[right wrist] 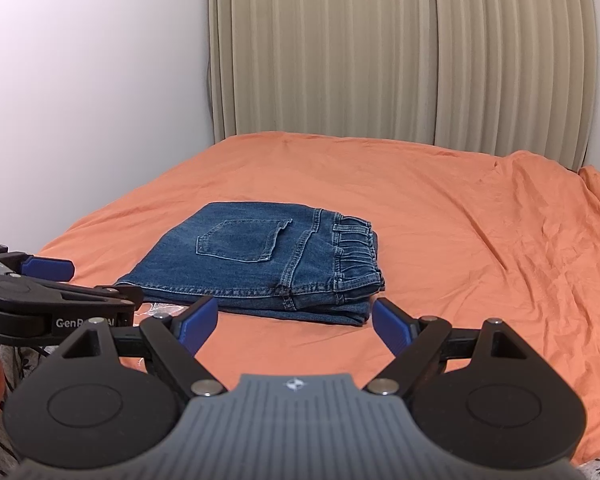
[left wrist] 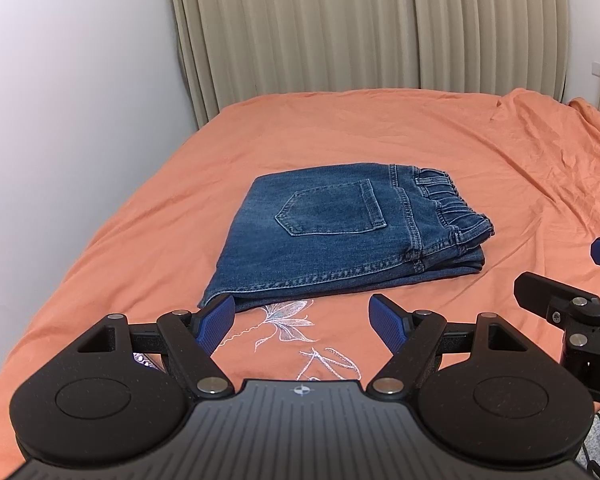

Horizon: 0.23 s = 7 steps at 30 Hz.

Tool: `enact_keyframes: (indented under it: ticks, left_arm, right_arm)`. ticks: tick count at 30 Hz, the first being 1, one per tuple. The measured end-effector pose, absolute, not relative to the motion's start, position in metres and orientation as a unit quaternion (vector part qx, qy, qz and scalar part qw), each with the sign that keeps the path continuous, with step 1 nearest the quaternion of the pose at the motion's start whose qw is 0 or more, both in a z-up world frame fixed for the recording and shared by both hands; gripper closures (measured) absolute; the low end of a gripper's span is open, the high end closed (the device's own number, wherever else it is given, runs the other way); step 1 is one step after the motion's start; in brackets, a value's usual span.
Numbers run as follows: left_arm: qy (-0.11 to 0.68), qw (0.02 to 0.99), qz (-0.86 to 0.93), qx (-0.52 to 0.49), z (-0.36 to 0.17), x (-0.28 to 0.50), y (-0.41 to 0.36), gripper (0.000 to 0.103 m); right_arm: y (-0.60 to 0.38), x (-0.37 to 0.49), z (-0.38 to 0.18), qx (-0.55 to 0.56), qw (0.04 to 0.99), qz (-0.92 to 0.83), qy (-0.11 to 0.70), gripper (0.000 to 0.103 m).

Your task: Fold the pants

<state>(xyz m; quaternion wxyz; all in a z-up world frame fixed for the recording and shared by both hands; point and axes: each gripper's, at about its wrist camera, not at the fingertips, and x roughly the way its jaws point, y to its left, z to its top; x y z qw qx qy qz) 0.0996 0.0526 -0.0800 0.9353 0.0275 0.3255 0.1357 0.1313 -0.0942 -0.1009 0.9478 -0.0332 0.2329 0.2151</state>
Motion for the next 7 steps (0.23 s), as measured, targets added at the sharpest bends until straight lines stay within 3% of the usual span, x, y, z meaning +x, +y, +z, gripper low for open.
enact_keyframes:
  ticks: [7]
  left_arm:
    - [0.323,0.936,0.135,0.033,-0.0791,0.0987,0.0503,0.014]
  right_arm:
    - [-0.0958,0.1317,-0.1019,-0.032,0.947,0.213,0.236,0.022]
